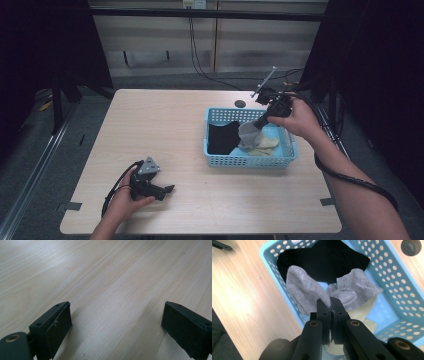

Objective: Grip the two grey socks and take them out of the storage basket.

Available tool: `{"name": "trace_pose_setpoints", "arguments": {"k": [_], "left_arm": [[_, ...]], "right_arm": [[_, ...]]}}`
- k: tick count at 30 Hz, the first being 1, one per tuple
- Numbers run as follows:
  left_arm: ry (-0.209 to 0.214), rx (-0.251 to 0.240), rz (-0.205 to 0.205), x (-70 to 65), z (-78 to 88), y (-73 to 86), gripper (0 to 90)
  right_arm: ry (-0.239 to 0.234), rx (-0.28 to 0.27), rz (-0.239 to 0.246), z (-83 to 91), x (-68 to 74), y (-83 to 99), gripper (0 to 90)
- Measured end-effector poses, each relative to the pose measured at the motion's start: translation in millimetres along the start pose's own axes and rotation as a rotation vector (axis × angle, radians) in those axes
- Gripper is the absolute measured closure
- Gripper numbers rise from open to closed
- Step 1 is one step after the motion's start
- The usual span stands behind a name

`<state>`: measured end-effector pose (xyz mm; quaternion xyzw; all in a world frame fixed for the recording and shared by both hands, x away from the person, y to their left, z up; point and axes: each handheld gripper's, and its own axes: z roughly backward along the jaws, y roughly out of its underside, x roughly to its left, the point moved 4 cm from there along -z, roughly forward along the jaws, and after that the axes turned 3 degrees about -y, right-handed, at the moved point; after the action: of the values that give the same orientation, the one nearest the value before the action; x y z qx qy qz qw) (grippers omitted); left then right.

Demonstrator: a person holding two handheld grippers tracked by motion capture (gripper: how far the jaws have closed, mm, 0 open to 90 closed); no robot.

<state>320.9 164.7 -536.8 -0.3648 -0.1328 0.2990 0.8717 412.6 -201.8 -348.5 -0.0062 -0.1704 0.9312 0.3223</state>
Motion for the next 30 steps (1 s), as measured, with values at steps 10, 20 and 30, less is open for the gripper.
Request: {"name": "trace_pose_setpoints", "arguments": {"k": [10,20,30], "left_arm": [[0.000,0.000,0.000,0.0,0.0,0.0,8.5],[0.000,0.000,-0.001,0.1,0.0,0.0,8.5],[0.000,0.001,-0.001,0.1,0.1,0.0,8.5]], "right_arm": [[-0.001,-0.017,0.017,16.4,7.6,-6.8,87.3],[-0.012,-0.030,0.077,27.5,30.7,-21.8,87.3],[-0.019,-0.042,0.141,37.7,56.5,-36.3,87.3]]}}
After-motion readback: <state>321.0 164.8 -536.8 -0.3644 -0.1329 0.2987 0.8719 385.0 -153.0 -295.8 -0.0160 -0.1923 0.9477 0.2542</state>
